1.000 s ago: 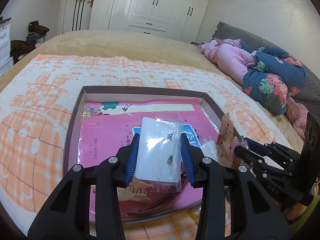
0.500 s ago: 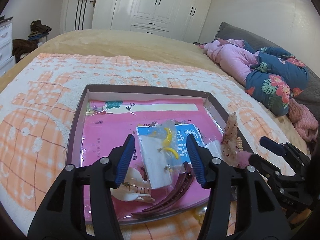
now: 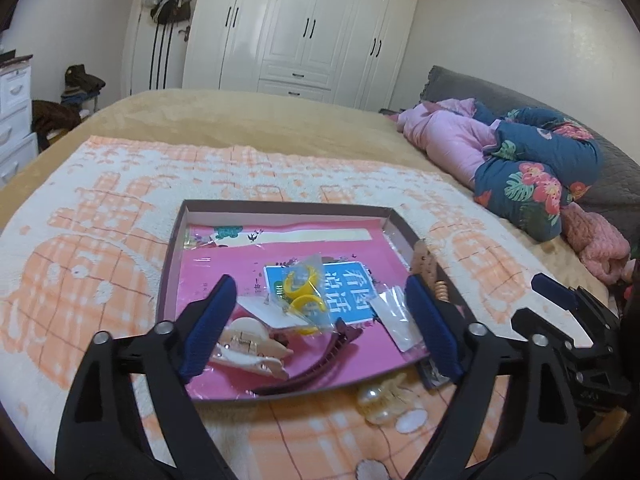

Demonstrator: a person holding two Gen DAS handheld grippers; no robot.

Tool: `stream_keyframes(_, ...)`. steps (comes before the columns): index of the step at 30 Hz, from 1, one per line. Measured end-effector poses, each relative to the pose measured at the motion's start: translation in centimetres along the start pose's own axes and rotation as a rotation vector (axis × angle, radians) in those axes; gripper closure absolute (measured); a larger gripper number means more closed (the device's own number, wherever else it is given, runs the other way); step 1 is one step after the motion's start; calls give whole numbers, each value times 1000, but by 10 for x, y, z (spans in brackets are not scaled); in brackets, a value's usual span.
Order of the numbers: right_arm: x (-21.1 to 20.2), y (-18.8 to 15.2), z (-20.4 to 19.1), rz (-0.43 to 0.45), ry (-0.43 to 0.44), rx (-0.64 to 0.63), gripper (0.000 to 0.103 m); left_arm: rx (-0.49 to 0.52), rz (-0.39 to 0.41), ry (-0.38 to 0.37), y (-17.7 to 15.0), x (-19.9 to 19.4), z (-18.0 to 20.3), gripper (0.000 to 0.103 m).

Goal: Organize jewelry
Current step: 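Open both grippers to release the card and pom-pom clip, then lift away, then grasp the clear pearl hair clip with the left gripper while the right grasps the silver hairpin packet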

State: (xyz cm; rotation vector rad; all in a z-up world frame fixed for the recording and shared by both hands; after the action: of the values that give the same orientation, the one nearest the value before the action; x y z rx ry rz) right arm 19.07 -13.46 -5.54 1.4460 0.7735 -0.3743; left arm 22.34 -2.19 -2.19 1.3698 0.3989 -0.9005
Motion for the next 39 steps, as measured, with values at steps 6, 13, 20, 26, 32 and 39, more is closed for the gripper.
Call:
stream_keyframes(6,-16,-4,4,22,-11,6,20,4,31,6,-10,-20,7,12)
stream_keyframes(13,-32,-12,8,34,-19,1,19,9,42,18,-23,-34,9,11)
stream_keyframes(20,-41,-19,9,38,-22,4,19,9,42,36,-35,-44,6,11)
stream_keyframes(26,-42,-23,3,26,-16,-10,18,10,33,56,-46,-50,2,11)
stream_keyframes(32,-32,-32,-5,-15,3,-20,18,10,1,59,-58,-49,-3,11)
stream_keyframes(39,-5,-42,-16,-80,13,-40,18,38,-51,58,-73,-39,-6,11)
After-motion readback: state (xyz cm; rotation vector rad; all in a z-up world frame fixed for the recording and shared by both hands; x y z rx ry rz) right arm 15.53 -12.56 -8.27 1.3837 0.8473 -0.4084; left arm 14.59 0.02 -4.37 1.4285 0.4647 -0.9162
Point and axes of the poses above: each gripper's, at about its wrist camera, not at the fingertips, and x roughly the way its jaws point, z to its right, y to its top, the point moved 3 cm from there along x, roughly the way its jaws point, and after that the axes turned 15 degrees about -z, right-handed, at the moved point
